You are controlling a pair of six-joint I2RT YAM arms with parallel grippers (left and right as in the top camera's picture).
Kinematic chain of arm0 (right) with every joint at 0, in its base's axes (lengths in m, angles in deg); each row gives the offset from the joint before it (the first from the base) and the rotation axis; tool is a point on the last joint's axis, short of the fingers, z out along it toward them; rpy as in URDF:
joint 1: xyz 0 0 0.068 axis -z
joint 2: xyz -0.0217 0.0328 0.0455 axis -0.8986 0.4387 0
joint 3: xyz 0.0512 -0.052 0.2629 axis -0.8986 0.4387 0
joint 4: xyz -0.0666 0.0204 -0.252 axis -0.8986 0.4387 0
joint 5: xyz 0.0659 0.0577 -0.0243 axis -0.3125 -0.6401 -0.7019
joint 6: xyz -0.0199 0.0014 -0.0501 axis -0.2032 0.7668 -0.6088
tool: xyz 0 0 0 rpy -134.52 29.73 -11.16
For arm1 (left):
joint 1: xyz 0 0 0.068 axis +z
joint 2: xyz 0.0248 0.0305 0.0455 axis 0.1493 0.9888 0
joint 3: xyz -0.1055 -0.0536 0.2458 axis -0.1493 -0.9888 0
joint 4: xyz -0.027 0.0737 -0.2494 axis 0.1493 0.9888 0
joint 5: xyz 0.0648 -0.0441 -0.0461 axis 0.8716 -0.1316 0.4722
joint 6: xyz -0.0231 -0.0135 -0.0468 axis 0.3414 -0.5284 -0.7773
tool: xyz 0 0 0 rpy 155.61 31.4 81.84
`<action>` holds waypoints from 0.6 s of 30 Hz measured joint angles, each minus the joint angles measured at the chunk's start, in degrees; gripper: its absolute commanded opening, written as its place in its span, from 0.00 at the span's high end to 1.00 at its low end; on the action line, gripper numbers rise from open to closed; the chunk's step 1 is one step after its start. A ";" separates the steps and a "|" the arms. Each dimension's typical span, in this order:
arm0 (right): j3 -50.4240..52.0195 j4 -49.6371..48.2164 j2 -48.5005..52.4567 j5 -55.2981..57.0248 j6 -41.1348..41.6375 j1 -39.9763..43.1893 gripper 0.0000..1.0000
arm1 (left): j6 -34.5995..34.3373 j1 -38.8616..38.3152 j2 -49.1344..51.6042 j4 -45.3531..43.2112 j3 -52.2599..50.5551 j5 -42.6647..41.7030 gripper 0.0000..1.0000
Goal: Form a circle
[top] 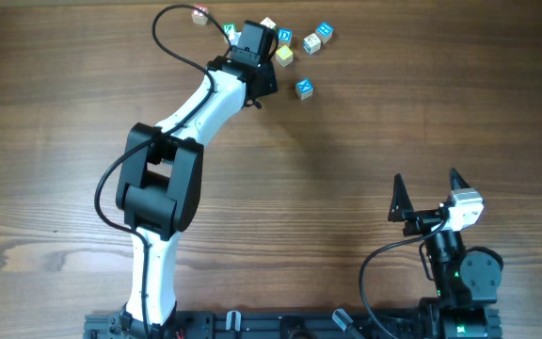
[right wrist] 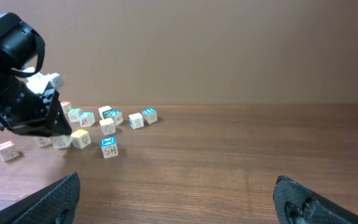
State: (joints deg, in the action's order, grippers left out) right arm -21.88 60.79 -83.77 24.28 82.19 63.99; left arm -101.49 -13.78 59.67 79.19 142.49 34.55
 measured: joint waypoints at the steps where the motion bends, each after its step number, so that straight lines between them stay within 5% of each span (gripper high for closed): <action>1: 0.00 0.00 0.00 0.00 0.00 0.00 0.00 | 0.00 0.00 0.00 -0.02 0.00 0.00 0.82; 18: 0.00 0.00 0.00 0.00 0.00 0.00 0.00 | 0.02 0.00 -0.46 19.67 0.50 -8.94 0.83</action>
State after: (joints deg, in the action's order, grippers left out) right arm -21.88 60.79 -83.77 24.28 82.19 63.99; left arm -101.47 -13.78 59.22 98.86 142.99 25.61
